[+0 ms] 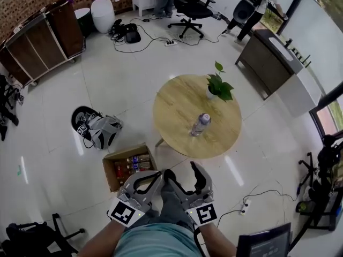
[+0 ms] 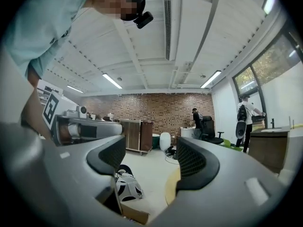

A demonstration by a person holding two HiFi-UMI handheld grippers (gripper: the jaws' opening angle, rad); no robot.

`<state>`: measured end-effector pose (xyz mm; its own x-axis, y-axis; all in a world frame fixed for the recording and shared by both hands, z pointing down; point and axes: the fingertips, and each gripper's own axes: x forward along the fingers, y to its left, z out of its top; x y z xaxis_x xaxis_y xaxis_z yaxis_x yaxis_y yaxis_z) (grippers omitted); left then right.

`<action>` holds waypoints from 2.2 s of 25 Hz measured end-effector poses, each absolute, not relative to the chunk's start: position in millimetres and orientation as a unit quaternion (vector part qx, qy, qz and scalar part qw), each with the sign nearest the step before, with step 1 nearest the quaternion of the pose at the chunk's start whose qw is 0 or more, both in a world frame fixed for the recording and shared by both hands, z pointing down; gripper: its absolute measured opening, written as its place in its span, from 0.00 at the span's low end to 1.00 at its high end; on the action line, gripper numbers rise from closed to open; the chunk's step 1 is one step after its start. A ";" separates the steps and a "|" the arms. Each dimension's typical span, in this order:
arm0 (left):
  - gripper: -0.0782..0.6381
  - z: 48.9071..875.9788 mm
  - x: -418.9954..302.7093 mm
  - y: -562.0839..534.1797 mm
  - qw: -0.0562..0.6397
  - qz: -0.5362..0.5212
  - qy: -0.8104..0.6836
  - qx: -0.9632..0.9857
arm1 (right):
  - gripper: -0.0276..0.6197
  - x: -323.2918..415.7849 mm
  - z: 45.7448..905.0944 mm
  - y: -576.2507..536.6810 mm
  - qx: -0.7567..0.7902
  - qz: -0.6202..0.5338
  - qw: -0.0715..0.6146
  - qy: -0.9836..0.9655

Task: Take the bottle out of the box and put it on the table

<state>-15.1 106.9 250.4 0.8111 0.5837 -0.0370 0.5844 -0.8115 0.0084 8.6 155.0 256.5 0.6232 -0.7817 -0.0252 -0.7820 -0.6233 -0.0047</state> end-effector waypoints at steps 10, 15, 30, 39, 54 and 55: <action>0.12 227.1 -82.2 109.2 0.025 -0.053 0.334 0.941 | 0.56 -68.3 209.0 141.1 -0.906 0.057 -0.022 0.419; 0.12 221.4 -90.4 121.5 0.023 -0.055 0.345 0.937 | 0.54 -76.7 195.7 149.0 -0.908 0.079 -0.031 0.410; 0.12 220.2 -83.0 228.6 -0.005 -0.036 0.334 0.942 | 0.48 -84.8 220.6 267.9 -0.894 0.013 -0.117 0.431; 0.12 219.7 -102.3 250.8 -0.027 -0.027 0.333 0.942 | 0.45 -99.8 221.5 284.1 -0.886 0.018 -0.104 0.452; 0.12 212.4 -124.9 254.5 -0.014 -0.041 0.325 0.945 | 0.43 -125.9 196.6 287.4 -0.891 0.055 -0.052 0.448; 0.12 211.9 -125.7 254.1 -0.013 -0.042 0.324 0.945 | 0.43 -127.5 196.7 286.7 -0.890 0.054 -0.057 0.450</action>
<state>-125.7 254.1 211.9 0.7862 0.6138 -0.0714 0.6116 -0.7894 -0.0527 -127.5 286.7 196.7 0.5898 -0.8063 -0.0448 -0.7939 -0.5891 0.1508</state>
